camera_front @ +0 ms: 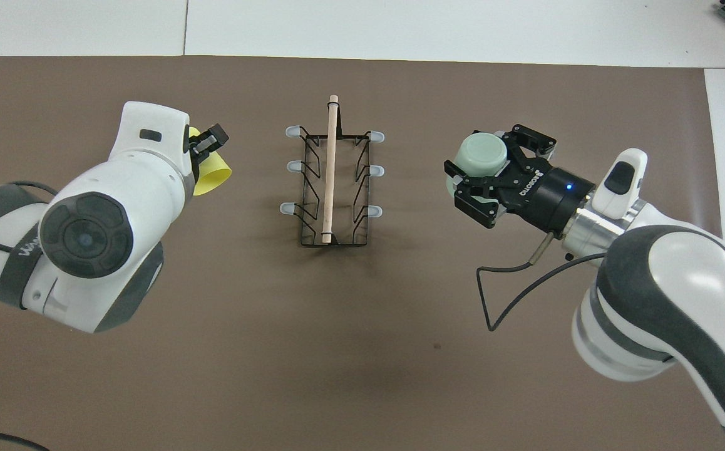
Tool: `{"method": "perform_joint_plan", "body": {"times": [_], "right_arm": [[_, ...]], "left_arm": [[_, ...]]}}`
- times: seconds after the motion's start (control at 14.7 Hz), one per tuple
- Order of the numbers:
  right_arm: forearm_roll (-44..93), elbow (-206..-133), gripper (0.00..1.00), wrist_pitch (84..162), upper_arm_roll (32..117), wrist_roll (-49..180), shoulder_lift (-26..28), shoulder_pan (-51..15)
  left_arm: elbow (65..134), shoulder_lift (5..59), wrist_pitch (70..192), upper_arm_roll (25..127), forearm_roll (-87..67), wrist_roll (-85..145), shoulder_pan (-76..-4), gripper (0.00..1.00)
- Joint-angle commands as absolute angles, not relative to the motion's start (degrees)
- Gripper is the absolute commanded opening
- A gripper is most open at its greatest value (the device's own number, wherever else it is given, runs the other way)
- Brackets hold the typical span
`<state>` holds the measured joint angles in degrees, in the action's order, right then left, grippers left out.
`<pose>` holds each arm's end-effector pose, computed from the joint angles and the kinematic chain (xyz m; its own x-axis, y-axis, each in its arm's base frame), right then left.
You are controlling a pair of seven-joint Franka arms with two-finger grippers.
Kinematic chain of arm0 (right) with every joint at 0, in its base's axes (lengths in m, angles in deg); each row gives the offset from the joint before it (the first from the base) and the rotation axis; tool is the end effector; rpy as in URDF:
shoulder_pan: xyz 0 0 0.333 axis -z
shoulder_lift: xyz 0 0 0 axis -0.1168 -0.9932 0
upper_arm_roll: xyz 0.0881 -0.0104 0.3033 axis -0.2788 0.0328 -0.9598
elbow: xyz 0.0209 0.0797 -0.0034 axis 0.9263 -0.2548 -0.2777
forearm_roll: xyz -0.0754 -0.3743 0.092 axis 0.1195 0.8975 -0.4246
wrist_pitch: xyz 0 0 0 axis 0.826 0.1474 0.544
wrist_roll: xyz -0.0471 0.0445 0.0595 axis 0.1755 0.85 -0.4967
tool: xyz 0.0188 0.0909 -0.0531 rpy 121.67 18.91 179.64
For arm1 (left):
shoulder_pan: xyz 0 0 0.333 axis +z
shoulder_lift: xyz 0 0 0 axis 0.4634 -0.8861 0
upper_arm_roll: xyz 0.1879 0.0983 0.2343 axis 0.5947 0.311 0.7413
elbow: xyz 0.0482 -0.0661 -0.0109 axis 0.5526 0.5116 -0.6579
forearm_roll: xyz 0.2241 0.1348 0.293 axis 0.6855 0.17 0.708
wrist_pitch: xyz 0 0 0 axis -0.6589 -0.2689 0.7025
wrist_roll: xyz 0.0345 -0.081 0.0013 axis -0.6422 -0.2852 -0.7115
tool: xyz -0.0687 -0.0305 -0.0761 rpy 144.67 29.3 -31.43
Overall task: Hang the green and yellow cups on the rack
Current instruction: 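Lower the yellow cup onto a peg with the left gripper while the right lowers green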
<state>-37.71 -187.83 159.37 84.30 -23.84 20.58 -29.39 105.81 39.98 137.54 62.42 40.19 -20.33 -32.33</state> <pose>0.5339 0.1614 0.4875 0.3640 0.1986 0.9100 0.7113 -0.6901 -0.1339 0.5584 -0.2160 0.4840 0.7423 0.4578 0.4893 0.4113 -0.8878 0.2067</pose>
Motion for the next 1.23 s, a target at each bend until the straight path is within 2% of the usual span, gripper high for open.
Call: {"method": "perform_joint_plan", "body": {"times": [0.0,0.27,0.55,0.82,1.16], "right_arm": [[-44.77,-188.98,0.00,161.03,84.40,-29.70,20.88,-30.61],[-63.02,-188.54,0.00,156.10,84.40,-48.13,15.35,-30.52],[-66.40,-188.54,0.00,156.45,84.40,-51.08,13.40,-32.36],[-76.84,-187.84,0.00,158.55,84.31,-55.72,12.17,-36.06],[-77.92,-187.31,0.00,159.27,84.31,-57.14,10.95,-37.20]], "left_arm": [[109.89,41.80,142.25,60.44,46.96,-26.23,-32.18,0.00],[111.13,39.78,147.54,58.68,53.93,-32.22,-32.27,0.00],[111.04,37.94,152.27,57.97,53.93,-32.32,-32.27,0.00],[110.43,34.95,153.60,57.00,55.77,-32.32,-32.27,0.00],[110.95,35.03,152.03,55.07,55.69,-34.68,-32.27,0.00]]}}
